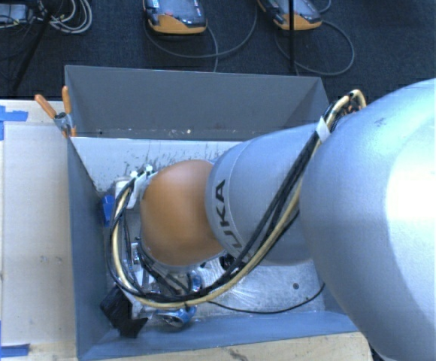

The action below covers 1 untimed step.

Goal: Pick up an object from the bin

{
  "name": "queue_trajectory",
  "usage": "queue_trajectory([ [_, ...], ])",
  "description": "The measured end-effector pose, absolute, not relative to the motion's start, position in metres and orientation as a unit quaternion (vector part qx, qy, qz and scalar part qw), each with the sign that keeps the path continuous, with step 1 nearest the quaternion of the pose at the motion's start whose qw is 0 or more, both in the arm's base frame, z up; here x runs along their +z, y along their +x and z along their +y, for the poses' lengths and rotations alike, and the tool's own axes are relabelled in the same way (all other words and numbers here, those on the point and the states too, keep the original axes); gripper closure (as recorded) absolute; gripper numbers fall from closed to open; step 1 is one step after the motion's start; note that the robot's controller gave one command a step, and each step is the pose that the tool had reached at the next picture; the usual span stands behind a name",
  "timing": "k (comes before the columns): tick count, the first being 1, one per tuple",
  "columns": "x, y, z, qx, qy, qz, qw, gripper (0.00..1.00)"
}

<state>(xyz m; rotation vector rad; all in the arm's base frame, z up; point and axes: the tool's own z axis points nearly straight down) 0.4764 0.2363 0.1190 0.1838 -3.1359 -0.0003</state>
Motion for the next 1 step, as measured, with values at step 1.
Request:
queue_trajectory([
  [1,0.1389,0.474,0.2352,0.002,0.059,-0.998,0.004,1.0],
])
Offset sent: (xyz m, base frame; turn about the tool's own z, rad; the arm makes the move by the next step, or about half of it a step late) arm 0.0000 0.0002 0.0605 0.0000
